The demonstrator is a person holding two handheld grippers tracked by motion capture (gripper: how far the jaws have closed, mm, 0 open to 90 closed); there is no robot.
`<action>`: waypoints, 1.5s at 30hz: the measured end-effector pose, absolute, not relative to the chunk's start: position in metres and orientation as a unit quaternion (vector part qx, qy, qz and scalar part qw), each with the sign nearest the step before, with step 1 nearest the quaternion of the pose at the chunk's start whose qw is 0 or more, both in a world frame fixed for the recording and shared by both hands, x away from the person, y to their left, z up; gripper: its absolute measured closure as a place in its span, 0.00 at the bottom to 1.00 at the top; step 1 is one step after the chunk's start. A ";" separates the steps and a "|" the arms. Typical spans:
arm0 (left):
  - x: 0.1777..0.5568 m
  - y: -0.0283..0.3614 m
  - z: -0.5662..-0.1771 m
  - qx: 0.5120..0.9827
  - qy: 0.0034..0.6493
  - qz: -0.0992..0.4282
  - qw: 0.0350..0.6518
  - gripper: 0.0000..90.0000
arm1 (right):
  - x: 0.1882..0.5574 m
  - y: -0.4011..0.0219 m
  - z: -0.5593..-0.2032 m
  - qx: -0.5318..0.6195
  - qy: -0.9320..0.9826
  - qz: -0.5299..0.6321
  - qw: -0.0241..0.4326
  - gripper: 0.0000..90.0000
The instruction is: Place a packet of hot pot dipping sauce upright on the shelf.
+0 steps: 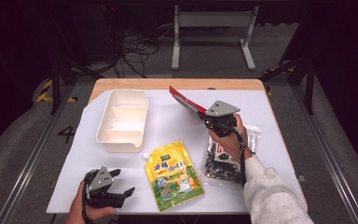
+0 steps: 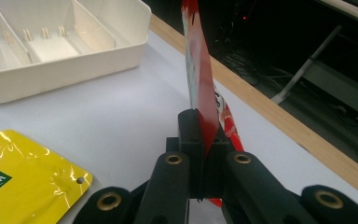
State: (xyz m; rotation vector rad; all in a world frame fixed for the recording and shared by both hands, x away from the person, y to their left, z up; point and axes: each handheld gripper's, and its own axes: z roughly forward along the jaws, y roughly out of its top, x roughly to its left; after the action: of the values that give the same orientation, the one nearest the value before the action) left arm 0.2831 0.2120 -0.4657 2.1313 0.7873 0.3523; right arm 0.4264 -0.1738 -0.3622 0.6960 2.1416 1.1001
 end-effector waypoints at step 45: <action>0.286 0.215 -0.466 0.840 0.316 0.143 0.417 0.21 | 0.466 -0.183 -0.322 0.273 0.740 0.542 0.289 0.99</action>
State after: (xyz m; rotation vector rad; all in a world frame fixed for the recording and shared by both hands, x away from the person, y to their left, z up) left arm 0.2857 0.2149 -0.4662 2.1094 0.7928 0.3593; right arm 0.4658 -0.1835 -0.3223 0.7277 1.9755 1.4470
